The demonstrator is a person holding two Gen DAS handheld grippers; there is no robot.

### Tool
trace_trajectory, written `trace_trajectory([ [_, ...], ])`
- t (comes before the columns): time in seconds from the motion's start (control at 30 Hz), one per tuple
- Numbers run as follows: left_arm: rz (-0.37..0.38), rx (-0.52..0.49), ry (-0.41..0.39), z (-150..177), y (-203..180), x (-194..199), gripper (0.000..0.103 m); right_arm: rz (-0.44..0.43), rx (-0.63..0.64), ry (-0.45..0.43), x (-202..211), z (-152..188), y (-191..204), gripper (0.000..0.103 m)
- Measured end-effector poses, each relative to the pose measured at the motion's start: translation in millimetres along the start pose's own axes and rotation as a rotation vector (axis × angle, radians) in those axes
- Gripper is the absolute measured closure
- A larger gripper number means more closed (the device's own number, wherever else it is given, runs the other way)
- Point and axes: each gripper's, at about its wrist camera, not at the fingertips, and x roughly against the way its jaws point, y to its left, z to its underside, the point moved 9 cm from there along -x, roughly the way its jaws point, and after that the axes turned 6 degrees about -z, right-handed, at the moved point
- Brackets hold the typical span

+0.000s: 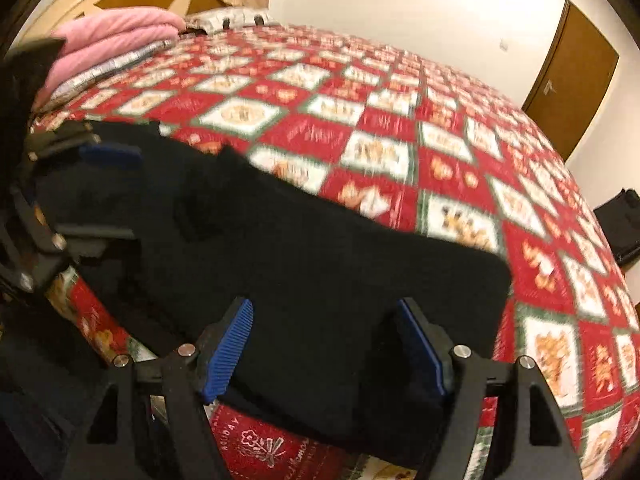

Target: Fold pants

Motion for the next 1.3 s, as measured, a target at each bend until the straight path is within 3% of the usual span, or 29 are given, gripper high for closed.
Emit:
trace_trajectory([
  [0.17, -0.06, 0.038, 0.017, 9.3, 26.2, 6.2, 0.012, -0.01, 0.019, 0.01, -10.2, 8.6, 7.5, 0.028],
  [0.4, -0.187, 0.156, 0.015, 35.2, 101.7, 34.6, 0.012, -0.001, 0.031, 0.018, -12.0, 5.7, 9.7, 0.028],
  [0.73, -0.457, 0.313, 0.035, 109.1, 224.8, 101.9, 0.012, 0.031, 0.069, 0.022, -7.3, -1.8, 12.8, 0.028],
  [0.93, -0.491, 0.456, 0.009, 134.5, 256.5, 120.9, 0.012, 0.017, 0.032, -0.016, -0.4, -19.7, 9.9, 0.028],
  [1.07, -0.472, 0.413, -0.004, 124.2, 238.2, 113.0, 0.012, -0.105, -0.049, -0.076, 3.0, -47.9, 13.3, 0.028],
  [1.27, -0.404, 0.281, -0.011, 104.8, 194.0, 98.6, 0.012, -0.374, -0.215, -0.053, -15.7, -75.9, 38.5, 0.03],
  [1.3, -0.402, 0.265, -0.011, 103.9, 189.7, 97.5, 0.012, -0.382, -0.215, -0.043, -20.5, -76.5, 43.7, 0.047],
])
